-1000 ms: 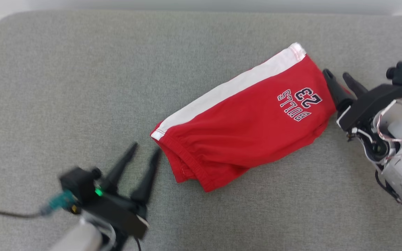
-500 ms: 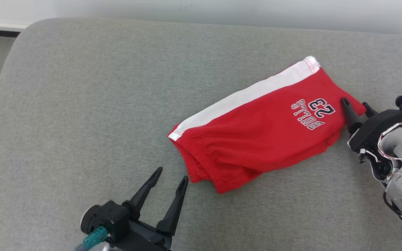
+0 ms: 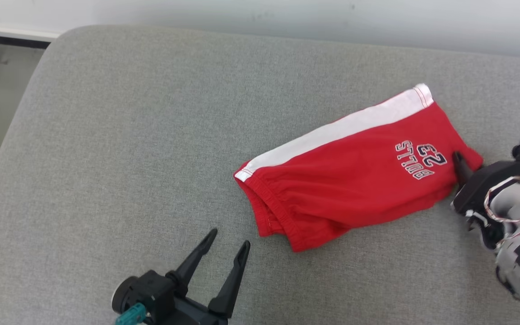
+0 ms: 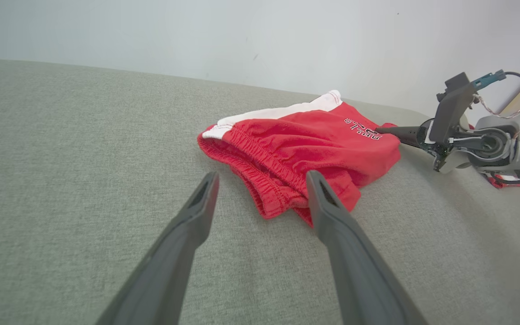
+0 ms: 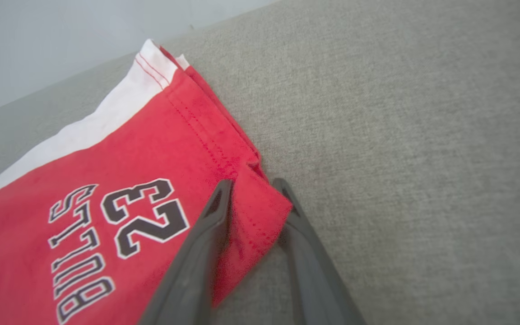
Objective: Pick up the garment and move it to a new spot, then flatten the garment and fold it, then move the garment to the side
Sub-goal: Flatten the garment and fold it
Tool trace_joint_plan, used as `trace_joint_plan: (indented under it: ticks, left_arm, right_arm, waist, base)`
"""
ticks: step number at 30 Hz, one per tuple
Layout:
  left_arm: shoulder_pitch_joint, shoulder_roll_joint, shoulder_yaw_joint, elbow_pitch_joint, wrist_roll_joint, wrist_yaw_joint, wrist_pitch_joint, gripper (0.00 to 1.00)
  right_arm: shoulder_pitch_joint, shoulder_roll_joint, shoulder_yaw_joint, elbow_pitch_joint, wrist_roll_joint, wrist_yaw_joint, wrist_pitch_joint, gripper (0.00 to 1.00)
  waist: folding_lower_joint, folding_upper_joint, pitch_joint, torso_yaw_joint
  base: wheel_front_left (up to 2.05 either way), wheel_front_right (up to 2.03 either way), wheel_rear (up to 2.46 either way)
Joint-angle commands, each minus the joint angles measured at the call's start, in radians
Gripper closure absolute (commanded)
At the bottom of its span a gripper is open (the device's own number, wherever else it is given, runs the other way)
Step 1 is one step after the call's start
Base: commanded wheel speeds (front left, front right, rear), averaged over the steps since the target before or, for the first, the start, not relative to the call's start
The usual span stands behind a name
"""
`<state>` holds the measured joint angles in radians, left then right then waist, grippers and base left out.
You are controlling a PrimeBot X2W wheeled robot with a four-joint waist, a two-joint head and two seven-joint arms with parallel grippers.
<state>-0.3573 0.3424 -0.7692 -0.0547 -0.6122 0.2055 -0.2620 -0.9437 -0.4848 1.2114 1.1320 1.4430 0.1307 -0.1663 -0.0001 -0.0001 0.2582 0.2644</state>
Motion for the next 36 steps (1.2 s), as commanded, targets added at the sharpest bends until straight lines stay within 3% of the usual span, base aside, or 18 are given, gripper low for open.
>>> trace_joint_plan:
  ticks: [1,15,26,36]
  left_arm:
    - [0.016,0.002,-0.004,0.004,0.012,0.002,-0.003,0.0]
    - [0.058,0.016,-0.015,0.003,0.008,0.016,0.0,0.0]
    - [0.087,0.021,-0.004,-0.02,0.006,0.037,-0.001,0.0]
    - [0.097,0.021,-0.01,-0.024,0.0,0.039,0.001,0.0]
  right_arm:
    - [0.05,0.024,0.013,-0.001,0.009,0.0,0.015,1.0]
    - [0.133,-0.018,-0.094,-0.073,0.055,0.0,-0.099,1.0]
    - [0.298,-0.066,-0.393,-0.192,-0.064,0.0,-0.099,1.0]
    - [0.402,-0.045,-0.541,-0.219,-0.167,0.0,-0.099,1.0]
  waist:
    - [0.0001,0.0001,-0.009,-0.004]
    - [0.0001,0.0001,-0.094,-0.068]
    - [0.0001,0.0001,-0.134,-0.154]
    - [0.0001,0.0001,-0.164,-0.195]
  base:
    - [0.0,0.0,0.0]
    - [0.0,0.0,0.0]
    - [0.0,0.0,0.0]
    - [0.0,0.0,0.0]
